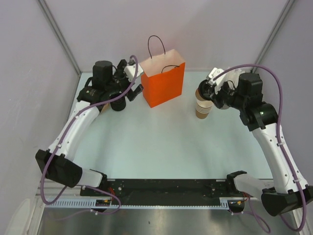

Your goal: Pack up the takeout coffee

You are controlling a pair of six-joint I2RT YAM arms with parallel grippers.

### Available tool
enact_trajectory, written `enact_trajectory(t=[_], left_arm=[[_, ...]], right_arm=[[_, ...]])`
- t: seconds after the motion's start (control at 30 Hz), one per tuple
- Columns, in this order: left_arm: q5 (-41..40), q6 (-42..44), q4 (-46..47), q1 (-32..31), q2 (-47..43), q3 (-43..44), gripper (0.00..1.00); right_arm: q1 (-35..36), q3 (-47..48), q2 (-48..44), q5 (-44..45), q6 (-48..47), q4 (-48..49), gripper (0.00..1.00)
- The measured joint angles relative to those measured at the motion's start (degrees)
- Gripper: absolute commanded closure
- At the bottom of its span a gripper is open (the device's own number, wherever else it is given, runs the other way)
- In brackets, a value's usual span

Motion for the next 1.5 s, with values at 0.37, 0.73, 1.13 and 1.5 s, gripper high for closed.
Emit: enact_trajectory(t=[0.37,0.73,1.13,1.5], left_arm=[[0.79,2.54,7.85,-5.22,17.00,11.82,0.00],[2.91,6.03,5.29,-5.55,25.94,21.59,0.04],[5.31,8.11,-1.77,-5.60,27.89,22.53,0.26],[5.14,8.04,-1.60,-5.81,29.59,22.93,0.71]], right_arm=[[-8.22,0.00,-1.07,-5.92,0.52,-1.31,1.00],[-11.30,-0.57,-2.21,-7.89,1.07,-1.68,1.00],[-11.39,-0.96,-2.19,-8.15,1.11,-2.05,1.00],[-11.54,-1.44,-2.19,-8.59,1.42,-2.05,1.00]])
